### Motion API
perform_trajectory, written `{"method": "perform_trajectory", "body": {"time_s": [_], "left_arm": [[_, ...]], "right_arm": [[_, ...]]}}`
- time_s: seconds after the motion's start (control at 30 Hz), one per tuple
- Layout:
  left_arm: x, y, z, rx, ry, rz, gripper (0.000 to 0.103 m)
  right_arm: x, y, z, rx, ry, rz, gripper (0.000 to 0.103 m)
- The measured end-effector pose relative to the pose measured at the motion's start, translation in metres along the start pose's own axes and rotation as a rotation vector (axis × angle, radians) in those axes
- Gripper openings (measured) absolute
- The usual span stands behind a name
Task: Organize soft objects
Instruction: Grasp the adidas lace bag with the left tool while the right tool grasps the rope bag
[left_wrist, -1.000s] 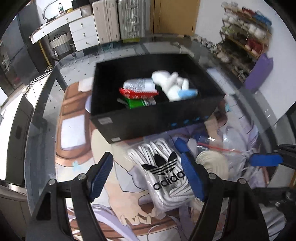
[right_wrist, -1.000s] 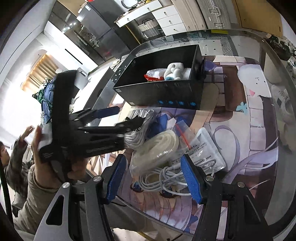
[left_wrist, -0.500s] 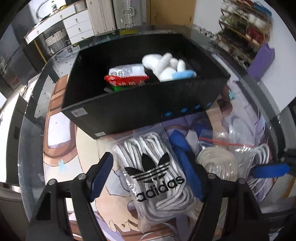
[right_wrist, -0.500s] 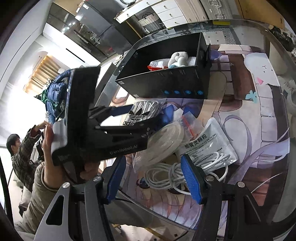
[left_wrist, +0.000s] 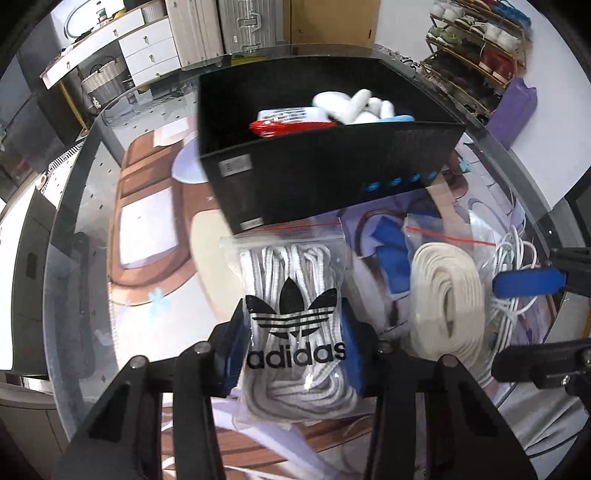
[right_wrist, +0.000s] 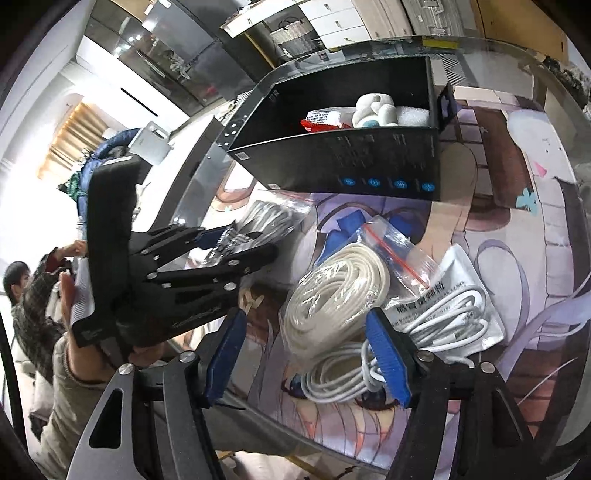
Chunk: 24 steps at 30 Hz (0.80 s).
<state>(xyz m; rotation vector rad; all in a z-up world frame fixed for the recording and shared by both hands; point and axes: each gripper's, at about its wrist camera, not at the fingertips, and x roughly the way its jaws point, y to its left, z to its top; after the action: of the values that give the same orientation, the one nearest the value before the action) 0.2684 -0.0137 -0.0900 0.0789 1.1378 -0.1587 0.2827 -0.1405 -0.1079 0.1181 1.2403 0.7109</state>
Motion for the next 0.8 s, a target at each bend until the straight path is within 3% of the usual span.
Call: {"method": "perform_trajectory", "body": {"time_s": [0.53, 0.63, 0.7, 0.8], "left_arm": [[-0.005, 0.032, -0.015, -0.038, -0.008, 0.019, 0.044], [-0.004, 0.033, -0.014, -0.042, -0.008, 0.019, 0.044], [-0.004, 0.033, -0.015, -0.042, -0.008, 0.022, 0.045], [-0.004, 0.037, -0.015, -0.045, -0.008, 0.021, 0.046]], "right_arm": [[0.049, 0.035, 0.021, -0.118, 0.003, -0.187, 0.072], [0.065, 0.044, 0.021, -0.202, 0.023, -0.279, 0.072], [0.066, 0.047, 0.020, -0.219, 0.015, -0.265, 0.072], [0.054, 0.042, 0.020, -0.174, -0.009, -0.116, 0.072]]}}
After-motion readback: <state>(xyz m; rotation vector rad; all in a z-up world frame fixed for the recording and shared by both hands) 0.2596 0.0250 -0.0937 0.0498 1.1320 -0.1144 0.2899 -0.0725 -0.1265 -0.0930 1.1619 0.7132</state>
